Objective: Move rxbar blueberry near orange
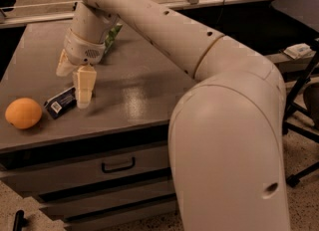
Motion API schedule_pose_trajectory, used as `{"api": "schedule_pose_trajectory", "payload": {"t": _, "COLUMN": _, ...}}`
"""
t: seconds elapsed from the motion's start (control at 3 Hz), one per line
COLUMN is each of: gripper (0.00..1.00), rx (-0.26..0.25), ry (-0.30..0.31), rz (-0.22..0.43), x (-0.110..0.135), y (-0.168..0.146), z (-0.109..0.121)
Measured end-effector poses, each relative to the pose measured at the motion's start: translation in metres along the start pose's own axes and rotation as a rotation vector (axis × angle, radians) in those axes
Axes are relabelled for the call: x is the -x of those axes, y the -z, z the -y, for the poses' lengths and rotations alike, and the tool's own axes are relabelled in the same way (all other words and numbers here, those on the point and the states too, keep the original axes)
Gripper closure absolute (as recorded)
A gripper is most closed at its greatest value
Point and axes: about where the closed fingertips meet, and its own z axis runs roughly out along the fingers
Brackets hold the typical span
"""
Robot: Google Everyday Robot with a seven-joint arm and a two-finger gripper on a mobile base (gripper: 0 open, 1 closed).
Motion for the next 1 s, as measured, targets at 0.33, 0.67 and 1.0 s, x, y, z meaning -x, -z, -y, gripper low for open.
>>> {"api": "schedule_pose_trajectory", "payload": {"t": 0.33, "gripper": 0.0, "rx": -0.018, "ry": 0.015, "rz": 0.007, "x": -0.002, "y": 0.008, "z": -0.002}}
{"api": "schedule_pose_trajectory", "payload": {"t": 0.67, "gripper": 0.0, "rx": -0.055, "ry": 0.06, "rz": 0.013, "x": -0.012, "y": 0.032, "z": -0.013}}
{"api": "schedule_pose_trajectory", "payload": {"t": 1.0, "gripper": 0.0, "rx": -0.067, "ry": 0.088, "rz": 0.013, "x": -0.019, "y": 0.039, "z": -0.017}}
